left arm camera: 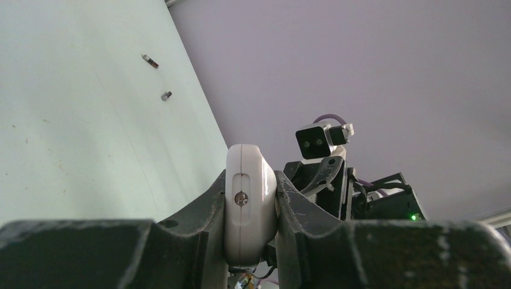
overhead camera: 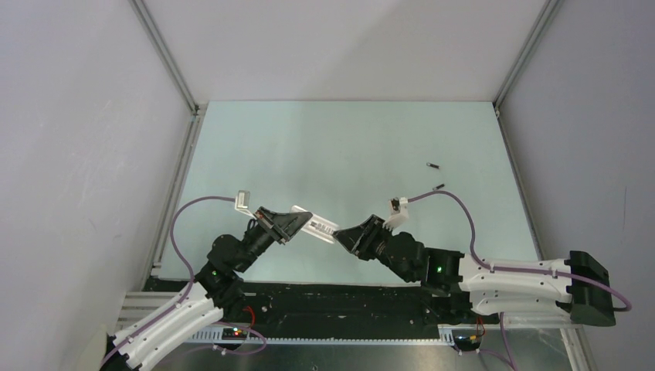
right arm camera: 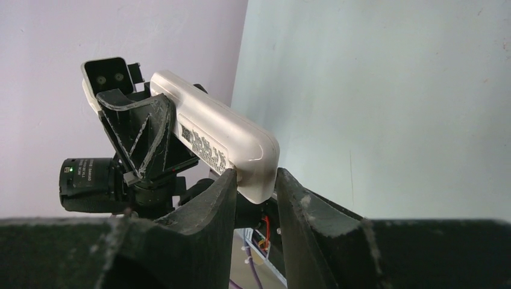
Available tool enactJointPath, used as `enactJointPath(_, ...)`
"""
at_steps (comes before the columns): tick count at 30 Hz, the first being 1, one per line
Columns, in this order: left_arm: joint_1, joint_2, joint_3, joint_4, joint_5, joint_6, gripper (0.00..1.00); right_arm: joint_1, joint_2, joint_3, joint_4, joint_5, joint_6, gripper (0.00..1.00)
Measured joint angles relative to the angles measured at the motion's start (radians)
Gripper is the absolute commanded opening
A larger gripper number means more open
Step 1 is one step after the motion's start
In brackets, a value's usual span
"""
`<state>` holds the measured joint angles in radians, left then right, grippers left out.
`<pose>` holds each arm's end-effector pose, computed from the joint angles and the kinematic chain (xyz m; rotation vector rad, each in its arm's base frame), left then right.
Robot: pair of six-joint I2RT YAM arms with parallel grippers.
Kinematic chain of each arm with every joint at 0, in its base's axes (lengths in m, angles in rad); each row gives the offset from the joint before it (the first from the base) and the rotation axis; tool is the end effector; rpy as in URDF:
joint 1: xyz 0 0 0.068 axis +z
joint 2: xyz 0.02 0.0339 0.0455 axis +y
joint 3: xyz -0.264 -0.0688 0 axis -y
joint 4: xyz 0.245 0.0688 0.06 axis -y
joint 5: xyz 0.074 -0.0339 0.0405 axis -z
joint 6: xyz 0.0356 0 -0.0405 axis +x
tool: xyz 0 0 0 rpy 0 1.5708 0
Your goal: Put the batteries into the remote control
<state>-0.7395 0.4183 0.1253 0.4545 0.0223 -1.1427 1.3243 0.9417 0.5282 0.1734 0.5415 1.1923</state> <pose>0.1020 -0.0941 0.2250 -0.3011 1.5784 -1.5378 0.0702 0.2037 0.2586 0.2926 1.9564 1.2784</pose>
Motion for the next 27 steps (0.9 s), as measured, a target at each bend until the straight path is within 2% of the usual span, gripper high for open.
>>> enactJointPath(11,0.000,0.000,0.000,-0.016,-0.001,0.001,0.00,0.003,0.002,0.002,-0.026,0.004,0.010,0.28)
enactJointPath(27,0.000,0.000,0.000,-0.033,-0.005,0.002,0.00,-0.002,0.018,0.003,-0.026,0.002,0.013,0.27)
